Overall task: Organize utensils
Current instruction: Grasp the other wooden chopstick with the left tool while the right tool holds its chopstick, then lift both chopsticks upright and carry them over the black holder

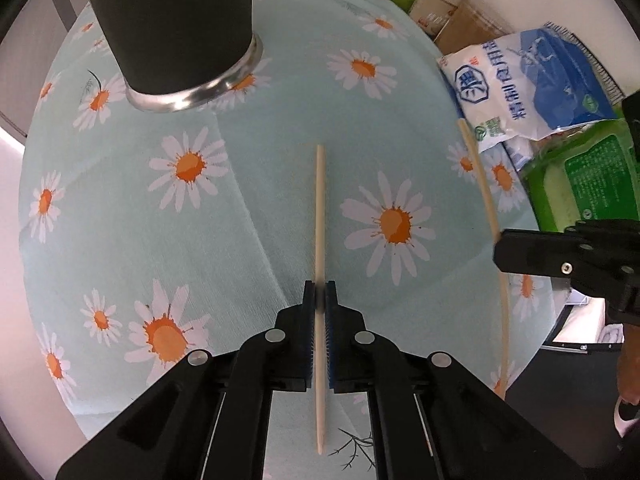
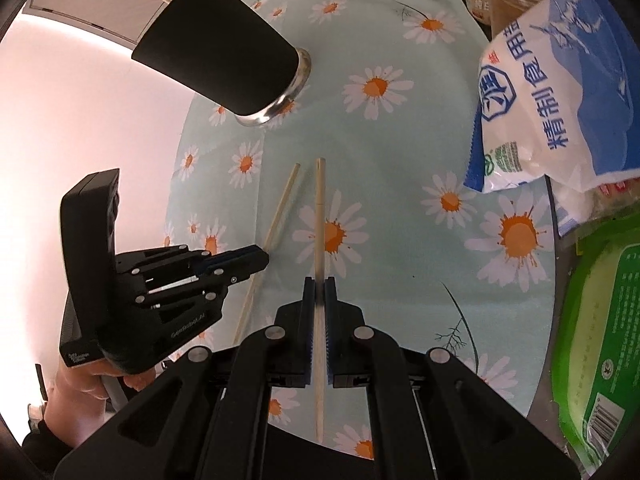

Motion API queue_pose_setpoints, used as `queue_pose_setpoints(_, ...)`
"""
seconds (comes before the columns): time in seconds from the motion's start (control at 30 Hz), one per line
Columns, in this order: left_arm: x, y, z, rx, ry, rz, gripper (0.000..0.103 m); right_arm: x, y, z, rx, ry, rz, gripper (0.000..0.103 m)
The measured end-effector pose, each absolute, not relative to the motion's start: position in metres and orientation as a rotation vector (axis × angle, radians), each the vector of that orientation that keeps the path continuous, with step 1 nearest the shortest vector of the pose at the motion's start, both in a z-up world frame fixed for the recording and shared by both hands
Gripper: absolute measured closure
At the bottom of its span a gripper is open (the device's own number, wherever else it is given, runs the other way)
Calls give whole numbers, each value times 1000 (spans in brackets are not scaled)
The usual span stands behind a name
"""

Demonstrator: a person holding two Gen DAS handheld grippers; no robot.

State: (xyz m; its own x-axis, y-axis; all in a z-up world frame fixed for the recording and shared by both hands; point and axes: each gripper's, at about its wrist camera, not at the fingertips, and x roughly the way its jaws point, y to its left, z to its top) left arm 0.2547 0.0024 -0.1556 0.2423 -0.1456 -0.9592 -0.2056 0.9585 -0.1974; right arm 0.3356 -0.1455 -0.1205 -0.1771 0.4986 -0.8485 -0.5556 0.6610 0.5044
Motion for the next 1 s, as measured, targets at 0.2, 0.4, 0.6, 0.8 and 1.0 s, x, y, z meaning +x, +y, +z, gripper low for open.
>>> queue_pose_setpoints(0.2,236,22,-138,-335,1266,6,99,327,-131,-116,-66,1460,900,97)
queue_pose_setpoints(0.4,210,41,-116,-369,1192,-35,100,317,-116,-108,-58,1437,855,97)
queue_pose_setpoints(0.6,190,70,-101,-419,1111,-75,100,303,-89,-102,-52,1409,848,97)
queue_pose_setpoints(0.8,187,87,-96,-427,1058,-100,100,292,-64,-95,-27,1364,858,97)
queue_pose_setpoints(1.0,182,102,-83,-427,1004,-103,100,291,-46,-88,14,1319,870,97)
